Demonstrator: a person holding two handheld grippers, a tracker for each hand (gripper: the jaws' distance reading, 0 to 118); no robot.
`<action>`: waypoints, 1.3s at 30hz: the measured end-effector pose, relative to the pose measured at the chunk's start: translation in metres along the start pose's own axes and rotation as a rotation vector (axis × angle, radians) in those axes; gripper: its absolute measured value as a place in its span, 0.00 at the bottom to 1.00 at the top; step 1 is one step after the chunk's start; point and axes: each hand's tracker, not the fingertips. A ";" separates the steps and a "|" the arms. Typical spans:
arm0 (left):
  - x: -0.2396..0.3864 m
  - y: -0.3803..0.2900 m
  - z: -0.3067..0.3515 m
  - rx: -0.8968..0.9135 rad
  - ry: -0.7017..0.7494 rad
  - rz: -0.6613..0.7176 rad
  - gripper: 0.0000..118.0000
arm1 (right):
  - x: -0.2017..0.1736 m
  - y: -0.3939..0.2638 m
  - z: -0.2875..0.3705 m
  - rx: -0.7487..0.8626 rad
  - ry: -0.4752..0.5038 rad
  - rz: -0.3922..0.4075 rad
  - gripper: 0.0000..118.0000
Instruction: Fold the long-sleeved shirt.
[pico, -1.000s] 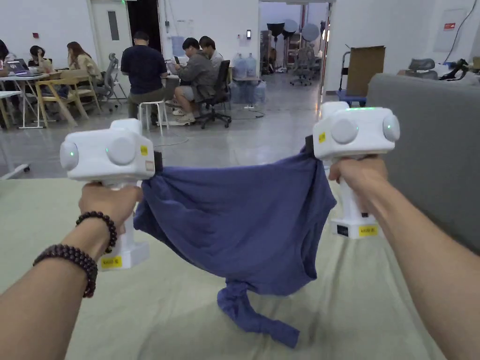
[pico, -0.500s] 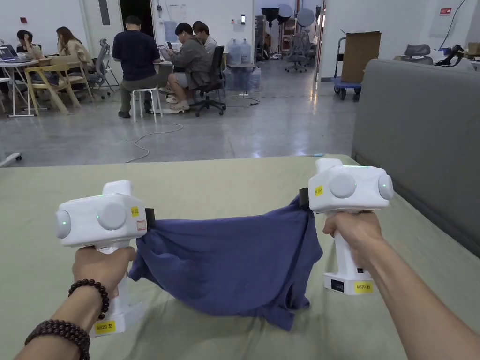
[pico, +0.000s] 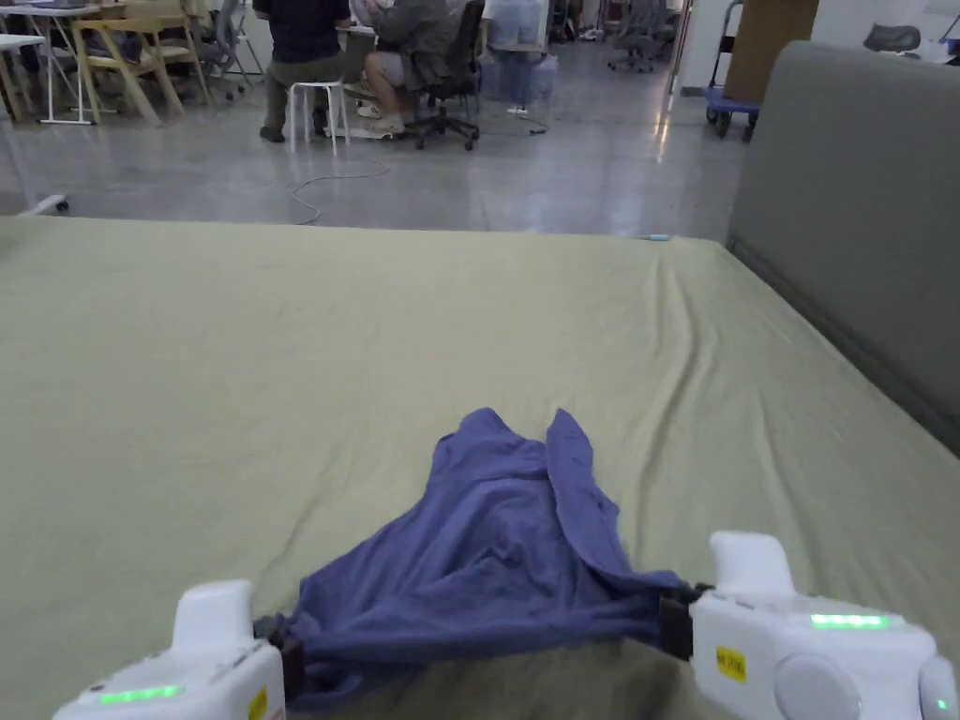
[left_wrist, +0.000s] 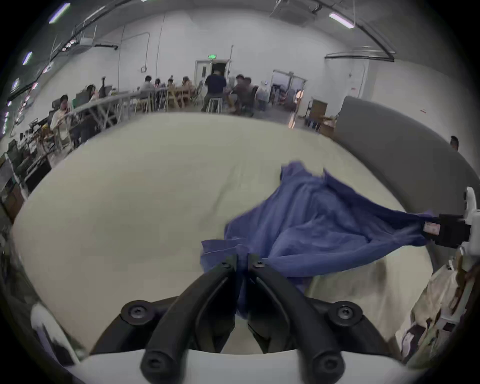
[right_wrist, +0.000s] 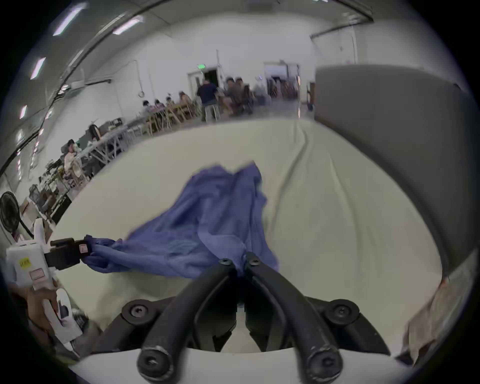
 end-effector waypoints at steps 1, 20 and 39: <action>-0.004 -0.016 0.003 -0.027 -0.013 0.014 0.03 | 0.001 -0.018 0.000 -0.042 -0.026 0.006 0.00; -0.014 0.003 0.050 0.054 -0.079 0.078 0.00 | -0.004 -0.038 0.024 -0.027 0.019 0.006 0.00; 0.006 0.093 -0.150 -0.288 0.006 -0.122 0.73 | 0.000 -0.018 -0.007 -0.081 0.063 -0.005 0.00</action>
